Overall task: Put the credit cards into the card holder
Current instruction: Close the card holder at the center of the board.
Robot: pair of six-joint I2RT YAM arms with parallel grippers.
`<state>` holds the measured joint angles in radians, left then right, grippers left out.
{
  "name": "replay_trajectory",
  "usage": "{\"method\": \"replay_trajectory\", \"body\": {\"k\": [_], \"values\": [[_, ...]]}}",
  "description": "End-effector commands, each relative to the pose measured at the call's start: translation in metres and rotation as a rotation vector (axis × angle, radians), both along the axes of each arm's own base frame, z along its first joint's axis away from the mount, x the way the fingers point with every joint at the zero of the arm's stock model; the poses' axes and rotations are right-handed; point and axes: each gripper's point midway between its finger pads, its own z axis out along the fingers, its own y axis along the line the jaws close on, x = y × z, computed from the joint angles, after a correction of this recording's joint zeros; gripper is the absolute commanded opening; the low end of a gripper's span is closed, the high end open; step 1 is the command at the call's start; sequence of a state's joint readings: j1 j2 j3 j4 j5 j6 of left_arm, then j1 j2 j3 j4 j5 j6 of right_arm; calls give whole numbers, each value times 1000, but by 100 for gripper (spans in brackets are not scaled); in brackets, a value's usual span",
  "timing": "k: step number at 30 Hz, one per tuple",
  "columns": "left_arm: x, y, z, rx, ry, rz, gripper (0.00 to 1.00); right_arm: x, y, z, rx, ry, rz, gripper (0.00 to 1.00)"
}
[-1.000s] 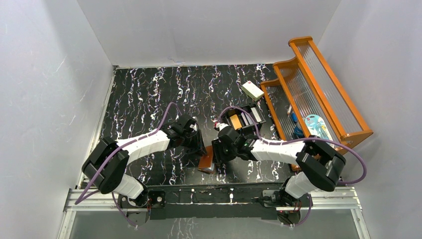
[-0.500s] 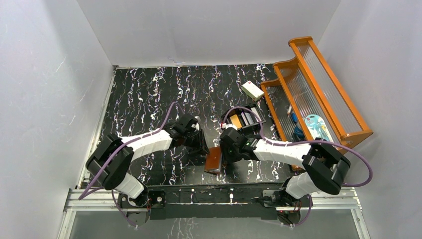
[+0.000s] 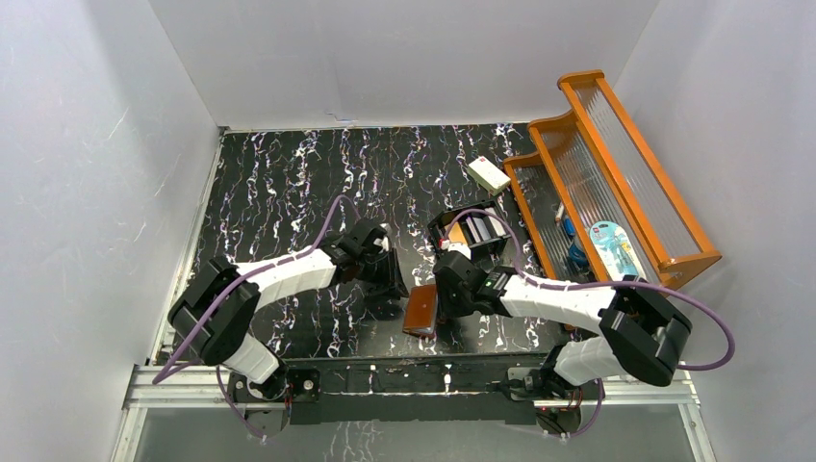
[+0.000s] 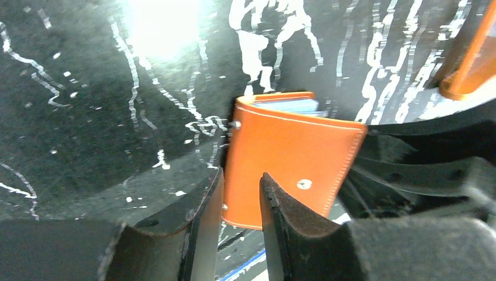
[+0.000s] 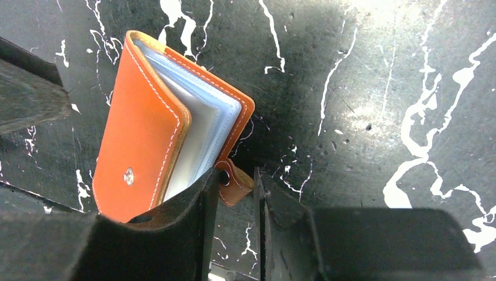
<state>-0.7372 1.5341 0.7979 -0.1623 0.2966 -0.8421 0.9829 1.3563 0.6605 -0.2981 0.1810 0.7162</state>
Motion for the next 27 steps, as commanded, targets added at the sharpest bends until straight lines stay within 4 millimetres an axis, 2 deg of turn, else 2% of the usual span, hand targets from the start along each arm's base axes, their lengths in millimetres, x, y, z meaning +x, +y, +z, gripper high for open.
{"method": "replay_trajectory", "body": {"k": [1,3,8,11,15,20,27], "values": [[11,-27,49,-140,-70,-29,28,4,-5,5,3,-29,-33,35],[13,-38,53,-190,-66,-53,28,4,-6,4,1,-27,-34,35],[7,-58,44,-262,-5,-105,23,1,-7,2,7,-23,-34,35],[3,-62,39,-265,1,-126,22,2,-6,3,17,-26,-38,35],[1,-56,16,-202,21,-111,22,2,-6,5,13,-24,-40,35],[-9,-44,-15,-124,98,-94,22,-1,-23,3,-47,-13,-92,36],[-8,-31,-32,-12,110,-74,22,-3,-37,14,-42,-29,-168,37]]}}
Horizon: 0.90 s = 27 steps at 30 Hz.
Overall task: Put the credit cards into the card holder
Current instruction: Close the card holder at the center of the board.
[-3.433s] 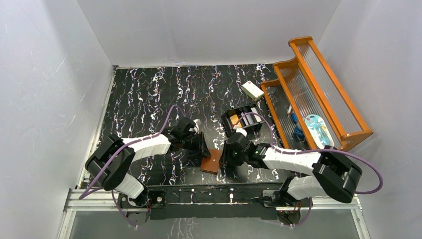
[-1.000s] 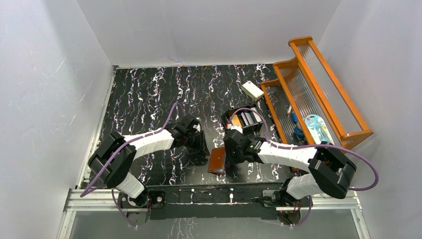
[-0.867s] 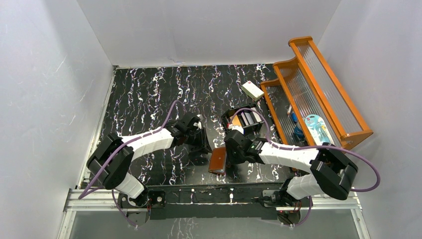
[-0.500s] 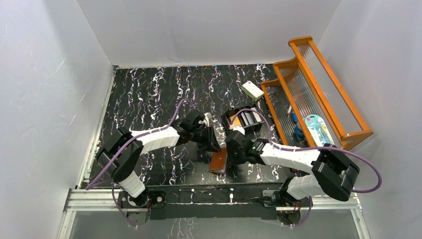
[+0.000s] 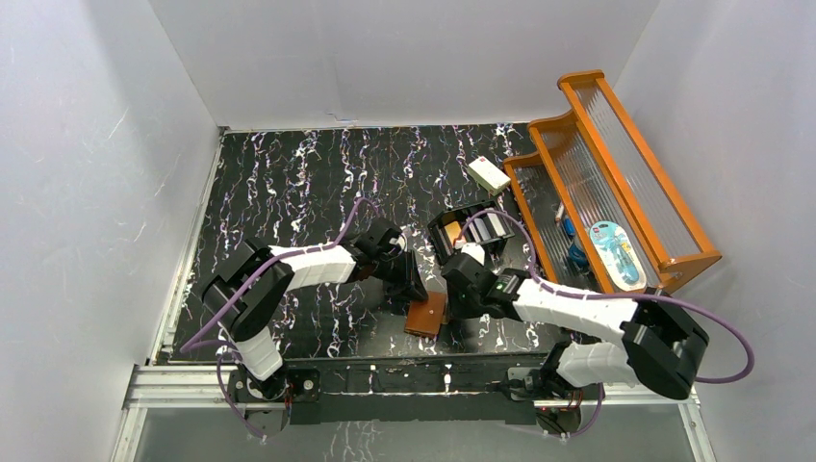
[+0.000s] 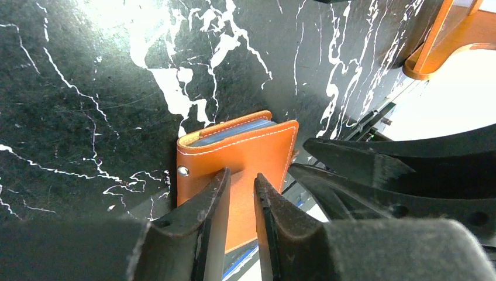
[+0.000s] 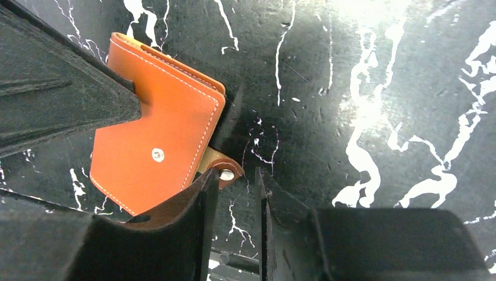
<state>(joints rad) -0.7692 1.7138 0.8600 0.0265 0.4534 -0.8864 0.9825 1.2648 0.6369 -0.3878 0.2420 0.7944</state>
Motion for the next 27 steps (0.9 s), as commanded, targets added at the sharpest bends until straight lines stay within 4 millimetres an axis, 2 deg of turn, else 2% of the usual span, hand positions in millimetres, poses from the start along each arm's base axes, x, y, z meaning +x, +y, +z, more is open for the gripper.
{"method": "replay_trajectory", "body": {"k": [1,5,11,14,16,18,24,27], "values": [[-10,22,-27,154,39,0,22,0,-18,8,-21,-27,-76,37],[-11,29,-32,210,27,5,21,2,-18,14,24,-46,-115,37],[-10,36,-36,284,4,-3,21,2,-3,19,130,-55,-110,36],[-10,36,-36,303,-5,-9,20,5,3,26,198,-65,-146,41],[-11,31,-34,295,-4,-11,20,5,12,33,304,-59,-199,42],[-12,21,-25,271,-17,-15,20,1,19,27,400,-35,-231,41],[-14,15,-22,265,-23,-7,20,2,32,22,451,-18,-224,42],[-15,10,-17,240,-15,-2,22,3,33,18,440,-13,-218,39]]}}
